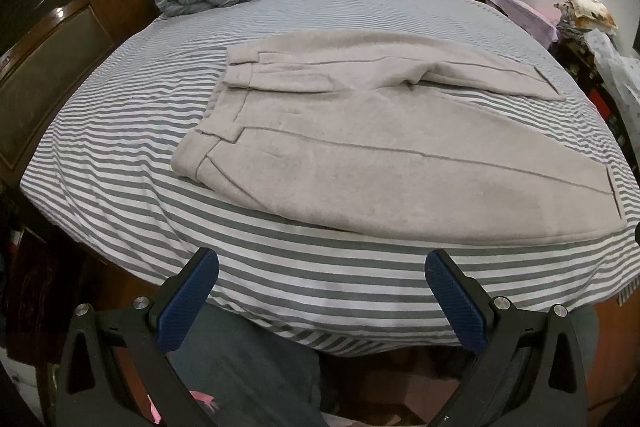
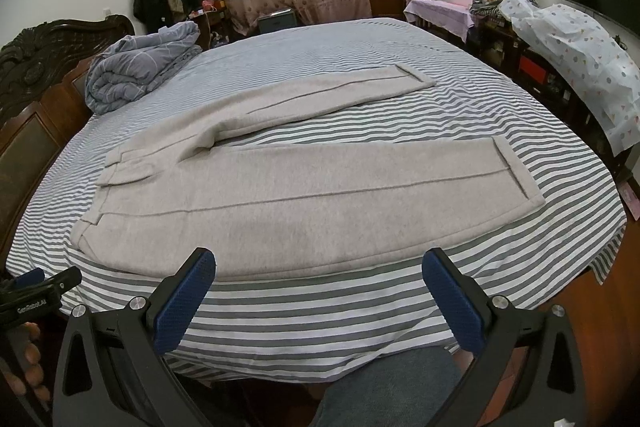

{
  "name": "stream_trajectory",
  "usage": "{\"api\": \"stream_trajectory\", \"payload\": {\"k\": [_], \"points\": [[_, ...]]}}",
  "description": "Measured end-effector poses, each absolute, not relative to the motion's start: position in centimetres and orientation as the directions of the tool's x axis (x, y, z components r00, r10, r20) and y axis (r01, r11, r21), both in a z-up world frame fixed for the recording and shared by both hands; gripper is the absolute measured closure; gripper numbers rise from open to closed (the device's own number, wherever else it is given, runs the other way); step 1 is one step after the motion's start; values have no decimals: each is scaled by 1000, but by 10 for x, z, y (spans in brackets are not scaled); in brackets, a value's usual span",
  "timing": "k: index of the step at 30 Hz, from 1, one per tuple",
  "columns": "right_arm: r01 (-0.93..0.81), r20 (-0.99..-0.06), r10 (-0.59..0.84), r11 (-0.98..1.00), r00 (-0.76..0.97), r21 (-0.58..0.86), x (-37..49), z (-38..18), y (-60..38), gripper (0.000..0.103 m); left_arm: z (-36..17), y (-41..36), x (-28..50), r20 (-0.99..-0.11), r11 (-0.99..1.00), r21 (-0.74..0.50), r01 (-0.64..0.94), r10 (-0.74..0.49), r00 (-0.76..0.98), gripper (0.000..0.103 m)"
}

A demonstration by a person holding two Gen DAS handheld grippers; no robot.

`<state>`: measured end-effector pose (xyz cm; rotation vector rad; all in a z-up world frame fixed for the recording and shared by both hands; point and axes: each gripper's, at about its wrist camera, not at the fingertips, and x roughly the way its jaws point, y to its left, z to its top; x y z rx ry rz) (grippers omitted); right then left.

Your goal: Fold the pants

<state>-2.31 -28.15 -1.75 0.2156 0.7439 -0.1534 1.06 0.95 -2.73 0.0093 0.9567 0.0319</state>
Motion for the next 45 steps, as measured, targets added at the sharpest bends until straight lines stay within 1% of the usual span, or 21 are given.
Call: {"api": "stream_trajectory", "payload": {"k": [7, 17, 21, 25, 26, 28, 30, 35, 37, 41, 43, 45], "points": [[222, -690, -60, 964, 721, 147, -23, -33, -281, 0, -29, 10, 11, -821, 999, 23, -22, 31, 571, 1], [222, -704, -63, 966, 707, 136, -19, -35, -286, 0, -34, 10, 20, -822, 1000, 24, -7, 23, 569, 1], [216, -713, -63, 968, 699, 127, -11, -38, -289, 0, -35, 19, 30, -820, 1000, 0, -18, 11, 572, 1], [186, -712, -36, 973, 701, 135, 1, -43, -288, 0, -32, 44, 50, -816, 997, -51, -54, -10, 578, 1], [180, -713, -30, 974, 701, 136, 6, -43, -288, 0, -32, 52, 56, -816, 996, -66, -68, -14, 579, 3], [163, -716, -24, 978, 697, 127, 14, -46, -284, 0, -30, 72, 70, -817, 990, -88, -107, -10, 577, 8], [156, -725, -20, 980, 689, 121, 24, -50, -281, 0, -29, 91, 86, -818, 985, -97, -140, 1, 575, 16], [141, -749, 1, 982, 662, 126, 51, -61, -272, 0, -23, 139, 128, -811, 973, -111, -200, 28, 584, 20], [132, -760, 5, 984, 649, 118, 62, -65, -268, 0, -19, 156, 146, -809, 968, -127, -218, 26, 587, 25], [116, -770, 10, 987, 638, 109, 82, -70, -258, 0, -11, 184, 186, -799, 958, -177, -227, -5, 601, 35], [106, -769, 23, 987, 639, 117, 92, -71, -254, 0, -10, 196, 211, -792, 950, -231, -210, -58, 608, 37], [98, -772, 30, 988, 635, 119, 103, -73, -251, 0, -15, 209, 237, -790, 934, -291, -207, -112, 603, 50]]}}
